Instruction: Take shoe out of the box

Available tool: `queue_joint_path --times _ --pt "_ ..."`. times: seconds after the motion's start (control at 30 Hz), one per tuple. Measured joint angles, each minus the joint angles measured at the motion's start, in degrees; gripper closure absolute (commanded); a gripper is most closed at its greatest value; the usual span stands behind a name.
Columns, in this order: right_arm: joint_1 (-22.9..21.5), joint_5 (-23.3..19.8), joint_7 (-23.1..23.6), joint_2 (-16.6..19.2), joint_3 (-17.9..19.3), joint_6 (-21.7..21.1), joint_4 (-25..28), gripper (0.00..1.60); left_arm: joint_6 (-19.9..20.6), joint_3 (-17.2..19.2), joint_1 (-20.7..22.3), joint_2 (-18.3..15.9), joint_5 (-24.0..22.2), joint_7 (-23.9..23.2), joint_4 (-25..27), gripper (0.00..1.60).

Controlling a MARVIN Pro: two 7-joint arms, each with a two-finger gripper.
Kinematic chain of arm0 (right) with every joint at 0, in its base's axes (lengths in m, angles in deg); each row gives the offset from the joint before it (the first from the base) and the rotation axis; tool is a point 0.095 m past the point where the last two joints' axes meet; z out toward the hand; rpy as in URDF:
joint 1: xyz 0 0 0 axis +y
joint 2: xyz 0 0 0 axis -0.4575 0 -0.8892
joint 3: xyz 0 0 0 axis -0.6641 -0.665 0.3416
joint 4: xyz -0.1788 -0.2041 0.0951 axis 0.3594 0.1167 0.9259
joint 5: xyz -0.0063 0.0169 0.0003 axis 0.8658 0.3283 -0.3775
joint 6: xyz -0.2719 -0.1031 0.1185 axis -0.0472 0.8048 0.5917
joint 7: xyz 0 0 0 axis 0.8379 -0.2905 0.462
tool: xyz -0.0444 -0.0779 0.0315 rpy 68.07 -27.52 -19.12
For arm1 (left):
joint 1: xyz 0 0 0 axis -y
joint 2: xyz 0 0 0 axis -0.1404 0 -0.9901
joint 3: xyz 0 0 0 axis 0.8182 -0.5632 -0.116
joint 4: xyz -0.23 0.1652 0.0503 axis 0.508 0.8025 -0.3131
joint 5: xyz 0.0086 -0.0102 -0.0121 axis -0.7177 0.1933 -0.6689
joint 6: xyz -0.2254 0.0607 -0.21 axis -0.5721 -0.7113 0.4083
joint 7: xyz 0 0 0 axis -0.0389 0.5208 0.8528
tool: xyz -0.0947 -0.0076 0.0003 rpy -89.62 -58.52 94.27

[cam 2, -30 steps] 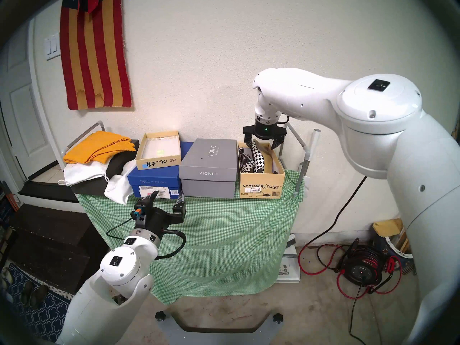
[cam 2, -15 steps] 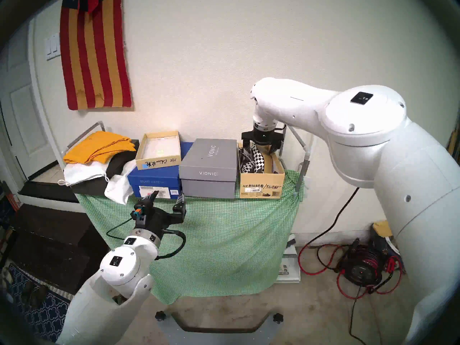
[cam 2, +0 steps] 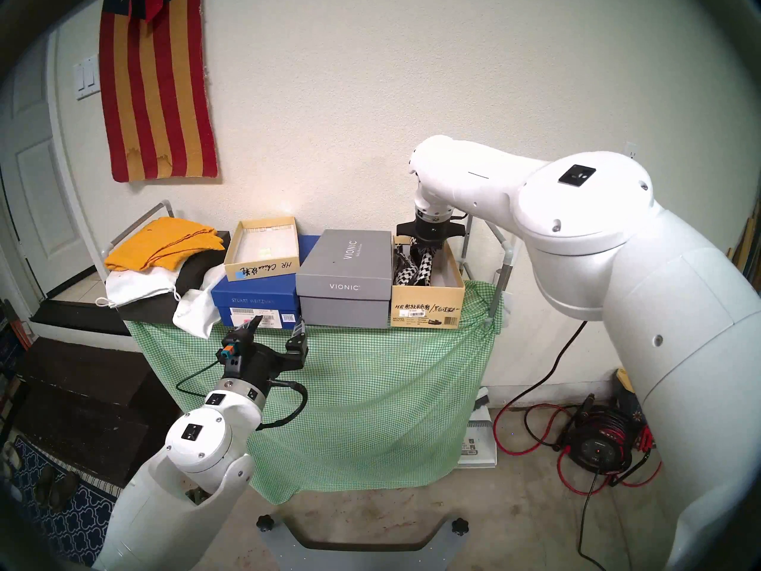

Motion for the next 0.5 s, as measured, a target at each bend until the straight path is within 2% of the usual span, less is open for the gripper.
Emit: queue_joint_path --times 0.5 --pt "-1.2 3.2 3.2 -1.7 -0.7 -2.0 -3.4 1.60 0.0 0.0 0.0 0.0 0.0 0.0 0.0 0.00"
